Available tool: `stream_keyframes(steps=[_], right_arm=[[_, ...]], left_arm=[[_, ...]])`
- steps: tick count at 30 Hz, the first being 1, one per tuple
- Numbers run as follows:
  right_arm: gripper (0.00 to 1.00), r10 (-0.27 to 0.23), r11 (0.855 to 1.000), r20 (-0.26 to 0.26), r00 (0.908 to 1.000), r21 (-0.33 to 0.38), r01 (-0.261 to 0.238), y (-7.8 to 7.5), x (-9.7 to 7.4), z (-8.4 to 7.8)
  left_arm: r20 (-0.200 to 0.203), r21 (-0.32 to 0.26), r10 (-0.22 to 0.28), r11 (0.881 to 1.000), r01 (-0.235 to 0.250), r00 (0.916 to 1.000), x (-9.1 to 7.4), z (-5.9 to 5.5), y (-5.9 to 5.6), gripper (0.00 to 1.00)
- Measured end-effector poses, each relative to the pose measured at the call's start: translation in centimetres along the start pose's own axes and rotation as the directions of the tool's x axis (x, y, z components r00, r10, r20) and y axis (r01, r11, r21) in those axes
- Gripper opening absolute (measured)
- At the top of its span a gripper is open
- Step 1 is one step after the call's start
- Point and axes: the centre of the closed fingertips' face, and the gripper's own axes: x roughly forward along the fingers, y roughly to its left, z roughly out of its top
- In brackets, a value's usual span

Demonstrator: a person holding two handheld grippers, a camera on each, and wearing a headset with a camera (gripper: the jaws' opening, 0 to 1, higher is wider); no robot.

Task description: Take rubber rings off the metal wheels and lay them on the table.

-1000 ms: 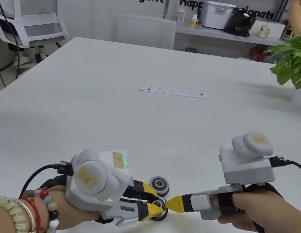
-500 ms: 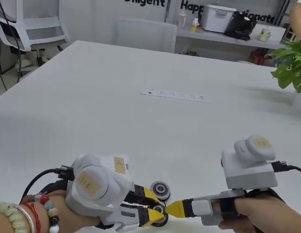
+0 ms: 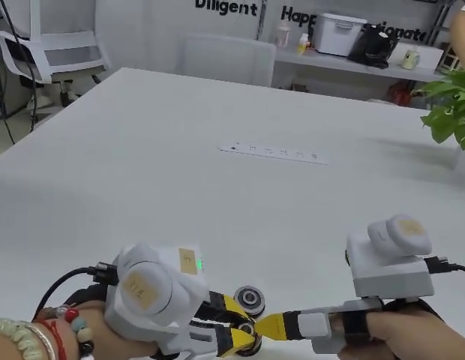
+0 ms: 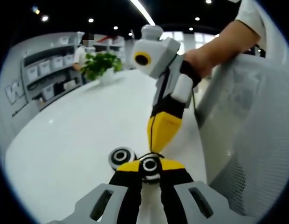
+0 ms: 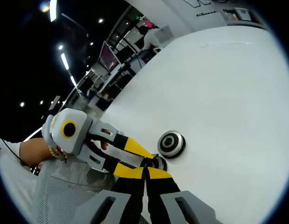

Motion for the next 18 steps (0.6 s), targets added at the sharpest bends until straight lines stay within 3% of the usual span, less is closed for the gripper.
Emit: stream_keyframes(steps=[5,11,18], right_arm=[[0.00,-0.040,0.999,-0.018,0.9991,-0.017,0.039,-0.92,-0.13,-0.35],[0.00,-0.047,0.998,-0.016,0.9988,-0.031,0.047,-0.97,-0.10,-0.17],[0.00,-0.043,0.999,-0.013,0.9990,-0.033,0.042,-0.81,-0.16,-0.02]], left_arm=[[0.000,-0.012,0.000,1.000,0.000,1.0000,-0.03,-0.01,0.01,0.14],[-0.031,-0.057,-0.008,0.998,0.006,0.9995,-0.25,-0.02,0.11,0.14],[-0.054,-0.043,-0.007,0.999,0.005,0.9985,-0.42,-0.25,0.06,0.14]])
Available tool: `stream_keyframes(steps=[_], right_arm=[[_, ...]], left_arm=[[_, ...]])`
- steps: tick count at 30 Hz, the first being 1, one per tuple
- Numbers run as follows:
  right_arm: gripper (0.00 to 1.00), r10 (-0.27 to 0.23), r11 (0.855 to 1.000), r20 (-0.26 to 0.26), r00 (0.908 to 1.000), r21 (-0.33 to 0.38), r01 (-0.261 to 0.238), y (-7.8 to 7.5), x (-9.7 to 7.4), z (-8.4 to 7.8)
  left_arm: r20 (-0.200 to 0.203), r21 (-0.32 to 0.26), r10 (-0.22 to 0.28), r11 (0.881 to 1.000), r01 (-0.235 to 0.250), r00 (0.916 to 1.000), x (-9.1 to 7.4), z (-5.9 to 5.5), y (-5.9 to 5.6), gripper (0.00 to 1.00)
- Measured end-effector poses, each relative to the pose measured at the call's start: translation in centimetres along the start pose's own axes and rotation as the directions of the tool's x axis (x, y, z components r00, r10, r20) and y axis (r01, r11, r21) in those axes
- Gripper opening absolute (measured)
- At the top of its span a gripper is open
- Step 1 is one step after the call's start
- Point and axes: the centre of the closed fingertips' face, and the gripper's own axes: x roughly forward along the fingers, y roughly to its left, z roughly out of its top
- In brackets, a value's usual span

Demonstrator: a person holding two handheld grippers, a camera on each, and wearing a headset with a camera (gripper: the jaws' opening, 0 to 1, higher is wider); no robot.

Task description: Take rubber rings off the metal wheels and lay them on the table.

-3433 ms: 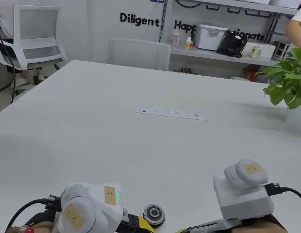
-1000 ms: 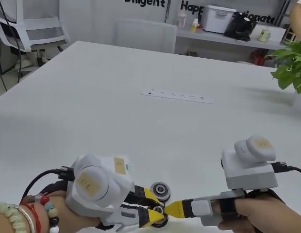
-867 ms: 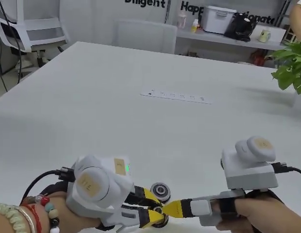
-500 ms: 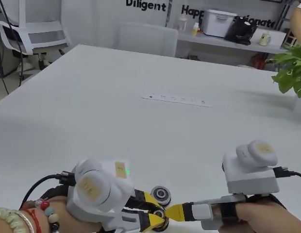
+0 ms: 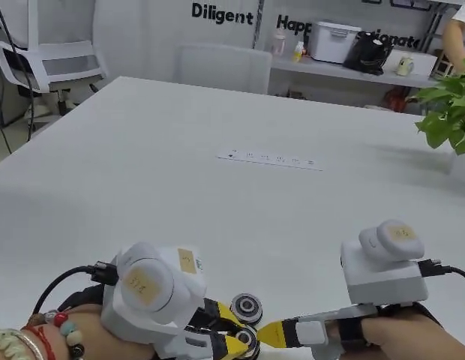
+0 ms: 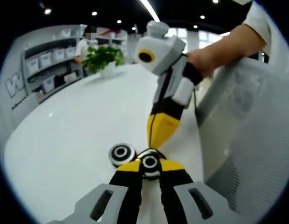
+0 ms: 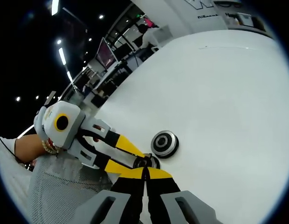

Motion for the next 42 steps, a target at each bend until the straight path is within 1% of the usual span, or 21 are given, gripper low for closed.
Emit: stream_keyframes(steps=[4,9,10,11,12,13,14,15,16,19,24,25,26,28,31,33,35,38,39,40,42], right_arm=[[0.00,0.013,1.000,0.006,0.9999,0.009,-0.013,0.2,-0.1,0.1],[0.00,0.062,0.998,0.020,0.9979,0.014,-0.062,1.2,0.0,0.3],[0.00,0.085,0.996,0.029,0.9960,0.016,-0.085,1.6,0.0,0.5],[0.00,0.136,0.990,0.056,0.9891,0.035,-0.138,2.5,-0.1,1.0],[0.00,0.143,0.988,0.071,0.9872,0.044,-0.146,2.7,-0.3,1.4],[0.00,0.087,0.996,0.042,0.9954,0.026,-0.088,1.9,-0.4,0.9],[0.00,0.066,0.998,0.047,0.9967,-0.006,-0.065,1.5,-0.3,1.0],[0.00,0.084,0.996,0.042,0.9956,0.017,-0.085,1.8,-0.2,0.7],[0.00,0.080,0.996,0.036,0.9961,0.033,-0.081,1.7,-0.2,0.6],[0.00,0.041,0.999,0.023,0.9989,0.030,-0.042,0.8,-0.2,0.3],[0.00,0.040,0.999,0.020,0.9990,0.035,-0.040,0.9,-0.2,0.3],[0.00,0.040,0.999,0.022,0.9990,0.034,-0.041,0.8,-0.2,0.3],[0.00,0.042,0.999,0.024,0.9988,0.034,-0.043,0.9,-0.2,0.4],[0.00,0.043,0.998,0.026,0.9987,0.032,-0.044,1.0,-0.2,0.5],[0.00,0.038,0.999,0.032,0.9988,0.027,-0.038,1.0,-0.3,0.7],[0.00,0.038,0.999,0.038,0.9985,0.027,-0.039,1.2,-0.3,0.8],[0.00,0.036,0.999,0.039,0.9986,0.017,-0.037,1.3,-0.2,0.9],[0.00,0.039,0.999,0.034,0.9987,0.000,-0.039,1.6,-0.2,0.9],[0.00,0.043,0.999,0.035,0.9984,-0.005,-0.043,1.8,-0.2,1.0],[0.00,0.047,0.999,0.036,0.9982,-0.009,-0.047,1.9,-0.2,1.0],[0.00,0.052,0.999,0.037,0.9980,-0.012,-0.052,2.0,-0.1,1.2]], left_arm=[[0.006,0.000,-0.003,1.000,0.003,1.0000,0.0,0.0,0.0,0.14],[0.015,0.018,-0.006,1.000,0.006,0.9999,0.0,0.0,0.0,0.14],[0.015,0.024,-0.006,1.000,0.006,0.9999,0.0,0.0,0.0,0.14],[0.015,0.026,-0.006,1.000,0.006,0.9999,0.0,0.0,0.0,0.13],[0.015,0.025,-0.004,1.000,0.004,0.9999,0.0,0.0,0.0,0.13],[0.016,0.027,-0.002,1.000,0.002,0.9999,0.0,0.0,0.0,0.13],[0.016,0.026,-0.002,1.000,0.002,0.9999,0.0,0.0,0.0,0.13],[0.016,0.023,-0.002,1.000,0.002,0.9999,0.0,0.0,0.0,0.13],[0.016,0.022,-0.002,1.000,0.001,0.9999,0.0,0.0,0.0,0.13],[0.011,0.015,0.000,1.000,0.000,0.9999,0.0,0.1,0.0,0.14],[-0.020,-0.012,-0.013,1.000,0.013,0.9997,0.0,0.3,0.1,0.14],[-0.030,-0.004,-0.015,1.000,0.015,0.9994,-0.1,0.4,0.1,0.15],[-0.026,0.027,-0.015,1.000,0.015,0.9996,-0.4,0.7,0.1,0.15],[-0.013,0.052,-0.018,0.998,0.019,0.9997,-0.8,1.2,0.1,0.17],[-0.014,0.048,-0.014,0.999,0.015,0.9998,-1.7,1.8,0.4,0.22],[-0.001,0.062,-0.021,0.998,0.021,0.9998,-2.6,2.4,0.3,0.28],[-0.004,0.074,-0.026,0.997,0.026,0.9997,-3.4,2.6,0.3,0.30],[-0.013,0.075,-0.032,0.997,0.033,0.9994,-4.7,2.7,0.2,0.32],[-0.024,0.062,-0.046,0.997,0.047,0.9987,-5.0,2.5,0.1,0.34],[-0.062,0.014,-0.076,0.997,0.077,0.9952,-5.6,1.8,-0.5,0.36],[-0.052,0.029,-0.049,0.998,0.051,0.9974,-6.3,1.7,-0.1,0.38]])
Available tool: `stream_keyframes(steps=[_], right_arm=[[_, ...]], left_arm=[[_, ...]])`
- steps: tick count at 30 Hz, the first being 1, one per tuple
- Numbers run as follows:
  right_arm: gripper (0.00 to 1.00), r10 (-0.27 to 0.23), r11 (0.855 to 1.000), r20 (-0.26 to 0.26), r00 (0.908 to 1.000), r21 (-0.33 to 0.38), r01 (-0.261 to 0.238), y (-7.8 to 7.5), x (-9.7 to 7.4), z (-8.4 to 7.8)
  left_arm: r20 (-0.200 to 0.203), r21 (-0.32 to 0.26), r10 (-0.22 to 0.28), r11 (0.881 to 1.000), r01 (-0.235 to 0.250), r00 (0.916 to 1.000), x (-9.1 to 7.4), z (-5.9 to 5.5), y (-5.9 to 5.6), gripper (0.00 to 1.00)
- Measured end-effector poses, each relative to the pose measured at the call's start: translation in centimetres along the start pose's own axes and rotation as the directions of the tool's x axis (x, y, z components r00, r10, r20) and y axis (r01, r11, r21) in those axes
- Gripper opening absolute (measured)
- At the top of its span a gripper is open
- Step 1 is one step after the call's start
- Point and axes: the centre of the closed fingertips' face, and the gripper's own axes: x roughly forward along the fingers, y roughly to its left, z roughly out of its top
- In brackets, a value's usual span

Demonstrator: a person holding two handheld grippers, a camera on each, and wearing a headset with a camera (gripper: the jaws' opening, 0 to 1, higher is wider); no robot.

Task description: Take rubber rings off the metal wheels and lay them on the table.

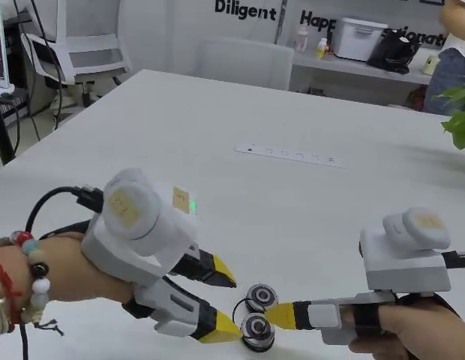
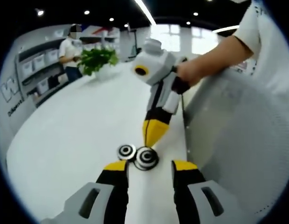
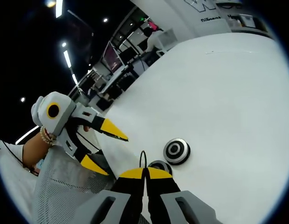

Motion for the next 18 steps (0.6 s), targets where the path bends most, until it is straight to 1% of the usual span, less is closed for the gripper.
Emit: stream_keyframes(steps=[2,5,6,7,8,9,11,14,15,17,18], right_arm=[[0.00,0.005,1.000,0.000,1.0000,-0.007,-0.005,0.2,0.1,0.1],[0.00,0.014,1.000,0.009,0.9999,-0.012,-0.014,0.6,0.0,0.3],[0.00,0.017,1.000,0.012,0.9998,-0.013,-0.017,0.6,0.0,0.4],[0.00,0.020,1.000,0.017,0.9997,-0.013,-0.020,0.6,0.0,0.5],[0.00,0.024,1.000,0.018,0.9995,-0.012,-0.024,0.7,0.0,0.6],[0.00,0.026,1.000,0.017,0.9995,-0.012,-0.026,0.8,0.1,0.6],[0.00,0.024,1.000,0.015,0.9996,-0.018,-0.024,0.9,0.1,0.6],[0.00,0.026,0.999,0.023,0.9994,-0.022,-0.025,1.0,0.0,0.8],[0.00,0.032,0.999,0.031,0.9990,-0.024,-0.031,1.3,-0.1,1.0],[0.00,0.046,0.999,0.042,0.9981,-0.023,-0.045,1.6,-0.1,1.3],[0.00,0.049,0.999,0.044,0.9978,-0.022,-0.048,1.7,0.0,1.3]], left_arm=[[0.003,0.001,0.030,1.000,-0.030,0.9995,-0.8,-0.2,0.3,0.38],[0.011,-0.044,0.059,0.997,-0.058,0.9982,-2.3,-0.5,0.4,0.42],[0.007,-0.056,0.063,0.996,-0.062,0.9980,-2.7,-0.7,0.5,0.45],[-0.011,-0.066,0.073,0.995,-0.074,0.9972,-3.3,-1.2,0.6,0.48],[-0.026,-0.059,0.090,0.994,-0.092,0.9956,-3.7,-1.4,0.8,0.52],[-0.029,-0.038,0.126,0.991,-0.127,0.9916,-4.4,-1.6,1.1,0.54],[-0.019,-0.054,0.144,0.988,-0.145,0.9893,-5.1,-1.6,1.1,0.57],[0.051,-0.127,0.181,0.977,-0.173,0.9822,-6.6,-1.3,0.7,0.59],[0.061,-0.140,0.191,0.973,-0.182,0.9796,-7.0,-1.3,0.6,0.60],[0.058,-0.179,0.220,0.962,-0.206,0.9739,-7.6,-1.8,0.5,0.65],[0.050,-0.185,0.229,0.959,-0.216,0.9722,-7.7,-2.1,0.5,0.66]])
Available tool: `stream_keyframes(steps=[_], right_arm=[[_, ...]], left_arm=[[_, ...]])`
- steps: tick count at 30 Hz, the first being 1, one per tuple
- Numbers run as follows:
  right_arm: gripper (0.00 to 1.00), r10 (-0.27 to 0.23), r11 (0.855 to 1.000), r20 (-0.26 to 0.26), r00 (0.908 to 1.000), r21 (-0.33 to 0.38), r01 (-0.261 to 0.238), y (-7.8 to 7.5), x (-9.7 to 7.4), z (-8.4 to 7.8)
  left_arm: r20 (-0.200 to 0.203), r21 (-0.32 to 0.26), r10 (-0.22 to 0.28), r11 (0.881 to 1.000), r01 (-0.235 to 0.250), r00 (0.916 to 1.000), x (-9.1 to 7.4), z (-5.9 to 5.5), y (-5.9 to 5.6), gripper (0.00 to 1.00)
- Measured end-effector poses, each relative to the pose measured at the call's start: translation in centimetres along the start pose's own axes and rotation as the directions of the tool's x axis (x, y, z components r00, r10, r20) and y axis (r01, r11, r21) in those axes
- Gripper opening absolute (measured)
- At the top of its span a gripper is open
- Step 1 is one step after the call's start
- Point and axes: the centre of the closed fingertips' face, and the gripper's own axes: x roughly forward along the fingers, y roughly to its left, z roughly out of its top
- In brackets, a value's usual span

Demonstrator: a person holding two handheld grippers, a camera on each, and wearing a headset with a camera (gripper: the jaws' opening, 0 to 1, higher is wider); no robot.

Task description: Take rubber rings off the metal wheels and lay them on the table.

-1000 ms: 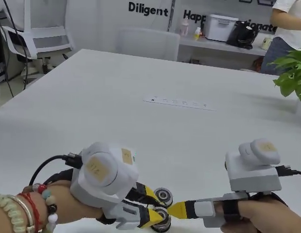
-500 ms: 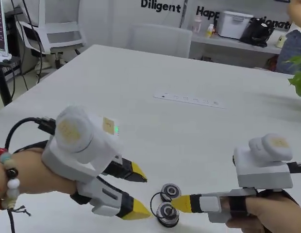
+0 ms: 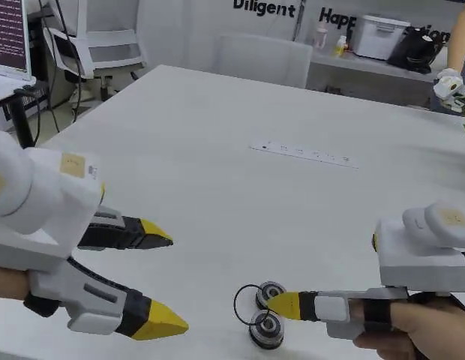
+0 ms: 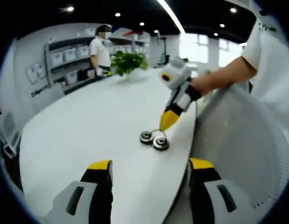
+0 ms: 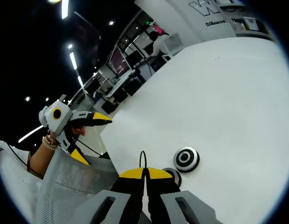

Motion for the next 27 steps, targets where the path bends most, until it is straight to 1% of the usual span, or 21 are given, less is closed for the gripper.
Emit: stream_keyframes(steps=[4,8,10,11,14,18,21,23,24,27], right_arm=[[0.00,0.010,1.000,0.001,1.0000,-0.008,-0.010,0.5,0.3,0.3],[0.00,0.013,1.000,-0.001,0.9999,-0.022,-0.013,0.7,0.5,0.7],[0.00,0.017,1.000,-0.004,0.9998,-0.015,-0.018,0.8,0.7,0.8],[0.00,0.023,1.000,-0.013,0.9997,-0.018,-0.023,0.9,0.9,0.8],[0.00,0.018,1.000,-0.029,0.9994,-0.023,-0.018,1.1,1.6,0.6],[0.00,0.024,0.999,-0.052,0.9983,-0.035,-0.026,1.4,2.9,0.7],[0.00,0.004,0.999,-0.077,0.9970,-0.049,-0.007,1.3,4.0,0.6],[0.00,-0.004,0.998,-0.082,0.9967,-0.059,-0.001,1.3,4.7,0.6],[0.00,-0.007,0.998,-0.084,0.9964,-0.063,0.001,1.3,5.0,0.6],[0.00,-0.044,0.995,-0.095,0.9945,-0.090,0.036,0.8,5.7,0.1]], left_arm=[[-0.010,0.008,0.014,1.000,-0.014,0.9998,-0.1,-0.7,-0.5,0.67],[-0.013,-0.007,0.013,1.000,-0.013,0.9998,0.1,-1.2,-0.9,0.67],[-0.013,-0.017,0.011,1.000,-0.012,0.9998,0.4,-1.4,-1.1,0.67],[-0.013,-0.022,0.014,1.000,-0.014,0.9998,0.4,-1.5,-1.2,0.67],[-0.027,-0.031,0.030,0.999,-0.031,0.9992,0.5,-2.1,-1.1,0.67],[-0.028,-0.057,0.040,0.997,-0.042,0.9988,0.3,-2.4,-1.1,0.67],[-0.019,-0.062,0.054,0.997,-0.055,0.9984,0.3,-2.3,-1.0,0.67],[-0.014,-0.081,0.061,0.995,-0.062,0.9981,0.4,-2.4,-0.9,0.66],[-0.018,-0.095,0.062,0.993,-0.064,0.9979,0.4,-2.7,-0.8,0.66],[-0.029,-0.108,0.073,0.991,-0.076,0.9969,0.4,-3.0,-0.7,0.66]])
